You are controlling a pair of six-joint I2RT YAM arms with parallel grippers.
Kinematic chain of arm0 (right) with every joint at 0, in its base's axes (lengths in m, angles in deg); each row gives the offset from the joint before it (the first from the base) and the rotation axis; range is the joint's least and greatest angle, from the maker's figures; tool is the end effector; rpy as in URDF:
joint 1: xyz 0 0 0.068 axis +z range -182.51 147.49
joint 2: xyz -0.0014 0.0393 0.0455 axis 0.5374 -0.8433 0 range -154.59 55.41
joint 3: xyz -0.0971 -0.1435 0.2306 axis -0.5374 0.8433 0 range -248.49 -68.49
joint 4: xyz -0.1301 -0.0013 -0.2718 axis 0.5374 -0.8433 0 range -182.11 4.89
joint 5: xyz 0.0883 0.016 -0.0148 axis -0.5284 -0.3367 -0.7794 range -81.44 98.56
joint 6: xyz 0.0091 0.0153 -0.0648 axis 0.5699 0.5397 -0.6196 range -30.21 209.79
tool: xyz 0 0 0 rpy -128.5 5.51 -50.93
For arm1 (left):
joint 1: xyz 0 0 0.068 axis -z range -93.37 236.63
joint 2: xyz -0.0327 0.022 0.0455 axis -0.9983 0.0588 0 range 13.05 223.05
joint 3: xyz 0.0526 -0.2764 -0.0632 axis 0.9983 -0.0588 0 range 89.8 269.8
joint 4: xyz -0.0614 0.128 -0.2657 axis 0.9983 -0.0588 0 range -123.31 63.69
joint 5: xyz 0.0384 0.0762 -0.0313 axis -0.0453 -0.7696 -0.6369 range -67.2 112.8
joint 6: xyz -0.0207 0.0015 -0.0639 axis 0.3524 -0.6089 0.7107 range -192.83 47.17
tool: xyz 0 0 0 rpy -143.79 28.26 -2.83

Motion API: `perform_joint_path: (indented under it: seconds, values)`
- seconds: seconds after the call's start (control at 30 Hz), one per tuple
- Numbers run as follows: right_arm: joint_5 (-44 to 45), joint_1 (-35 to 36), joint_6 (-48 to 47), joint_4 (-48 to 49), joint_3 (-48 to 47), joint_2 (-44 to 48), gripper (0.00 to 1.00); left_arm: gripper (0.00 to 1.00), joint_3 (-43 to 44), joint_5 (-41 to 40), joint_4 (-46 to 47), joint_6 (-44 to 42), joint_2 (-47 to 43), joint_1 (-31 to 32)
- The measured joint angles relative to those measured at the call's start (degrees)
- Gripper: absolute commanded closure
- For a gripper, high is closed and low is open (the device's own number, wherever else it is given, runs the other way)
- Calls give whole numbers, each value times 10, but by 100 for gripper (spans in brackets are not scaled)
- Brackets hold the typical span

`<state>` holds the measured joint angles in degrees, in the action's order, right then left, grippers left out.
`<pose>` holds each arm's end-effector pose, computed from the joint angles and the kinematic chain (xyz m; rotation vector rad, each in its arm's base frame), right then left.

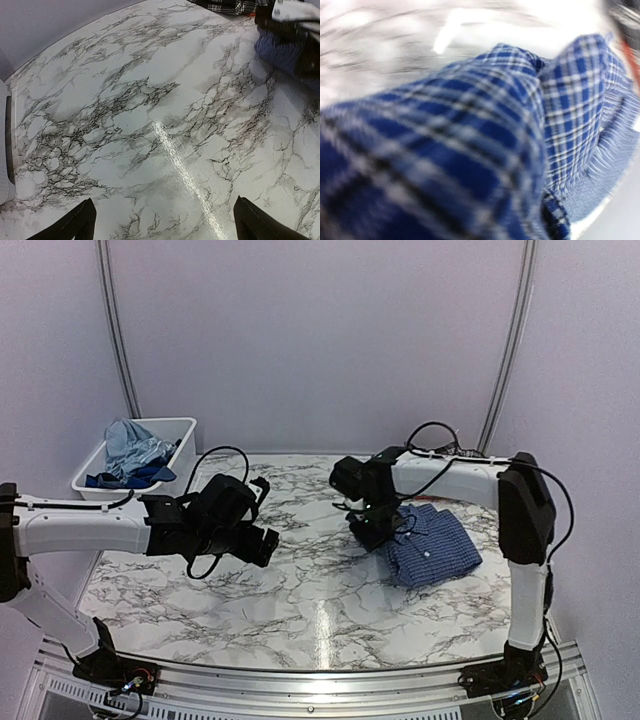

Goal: Fold and stack the mixed laundry pile
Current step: Turn over the square-folded shirt at the center of the board, then smooth out the square-folded shirt at the center of the board.

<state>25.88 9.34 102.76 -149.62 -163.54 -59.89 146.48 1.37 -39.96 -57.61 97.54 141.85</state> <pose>0.3393 0.2824 0.1989 -0.7046 2.8170 -0.3315 0.2261 -0.2910 0.2293 0.5857 2.1676 -0.2359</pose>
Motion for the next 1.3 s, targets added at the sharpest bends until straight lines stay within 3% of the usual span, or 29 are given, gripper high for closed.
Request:
perform_joint_path:
  seconds: [0.13,0.27,0.3,0.47,0.6,0.7,0.83,1.07,1.3]
  values:
    - [-93,66,31,23,-43,-67,63,1,-19,6,0,28,-21,-17]
    - [-253,76,70,95,-83,-95,26,1,-45,32,3,73,-51,-44]
    - [-301,74,76,121,-92,-96,21,1,-57,47,10,91,-65,-57]
    - [-469,58,95,239,-132,-69,23,1,-92,112,46,147,-103,-97]
    - [-539,-13,90,308,-22,61,32,2,-77,179,86,165,-63,-82]
    - [-553,-131,68,325,93,169,36,8,-30,215,103,165,7,-50]
    - [-534,-226,24,327,192,199,40,22,57,258,121,154,102,-16]
    - [-529,-223,-10,337,346,165,44,39,147,323,161,170,234,-18]
    - [-559,-165,30,426,423,163,44,42,69,345,164,189,254,-83]
